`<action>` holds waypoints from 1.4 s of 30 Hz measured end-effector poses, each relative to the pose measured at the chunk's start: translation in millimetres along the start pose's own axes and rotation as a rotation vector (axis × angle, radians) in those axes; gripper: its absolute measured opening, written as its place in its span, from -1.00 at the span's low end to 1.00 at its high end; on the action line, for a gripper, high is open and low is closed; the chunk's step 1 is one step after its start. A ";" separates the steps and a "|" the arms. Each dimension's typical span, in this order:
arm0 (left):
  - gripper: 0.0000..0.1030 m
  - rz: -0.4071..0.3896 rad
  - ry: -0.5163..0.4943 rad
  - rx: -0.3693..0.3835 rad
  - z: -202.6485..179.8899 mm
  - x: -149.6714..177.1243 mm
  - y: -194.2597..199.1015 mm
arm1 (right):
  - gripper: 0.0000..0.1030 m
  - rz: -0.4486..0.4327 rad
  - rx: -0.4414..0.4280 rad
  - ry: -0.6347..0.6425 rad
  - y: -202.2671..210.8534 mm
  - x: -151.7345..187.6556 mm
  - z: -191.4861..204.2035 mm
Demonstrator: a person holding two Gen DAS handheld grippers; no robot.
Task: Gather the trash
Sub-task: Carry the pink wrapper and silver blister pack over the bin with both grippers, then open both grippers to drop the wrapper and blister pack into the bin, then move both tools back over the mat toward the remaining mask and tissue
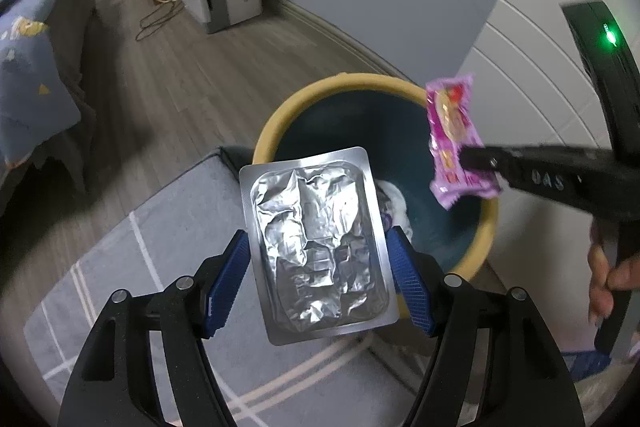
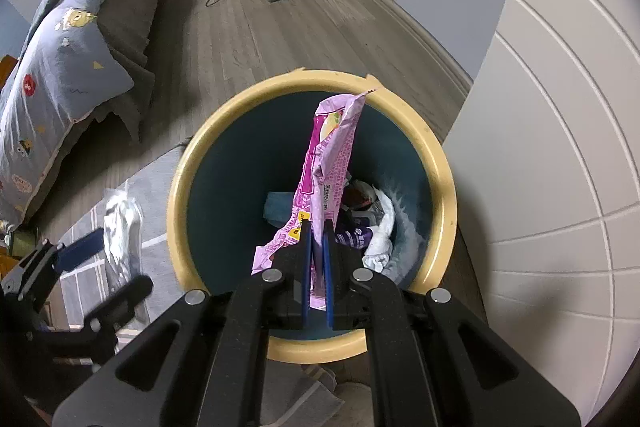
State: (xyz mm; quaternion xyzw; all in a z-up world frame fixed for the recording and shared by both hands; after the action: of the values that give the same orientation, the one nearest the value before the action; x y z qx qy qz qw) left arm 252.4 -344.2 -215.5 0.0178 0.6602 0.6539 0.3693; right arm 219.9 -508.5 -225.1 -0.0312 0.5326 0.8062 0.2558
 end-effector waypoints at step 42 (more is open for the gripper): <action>0.73 -0.042 0.131 -0.094 59.5 -0.8 1.6 | 0.60 0.024 0.043 0.016 0.9 -0.2 -1.6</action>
State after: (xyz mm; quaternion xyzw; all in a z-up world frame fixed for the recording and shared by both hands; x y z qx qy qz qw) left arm 282.6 -293.8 -206.2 -0.0560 0.6516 0.6761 0.3393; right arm 219.3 -510.3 -224.9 -0.0259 0.5524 0.7972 0.2422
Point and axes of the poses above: each gripper's, at about its wrist camera, not at the fingertips, and y roughly against the way its jaws point, z to its left, x to its underside, the point moved 9 cm from there along -y, roughly the way its jaws point, and after that the axes turned 13 degrees about -x, right-handed, at the moved point
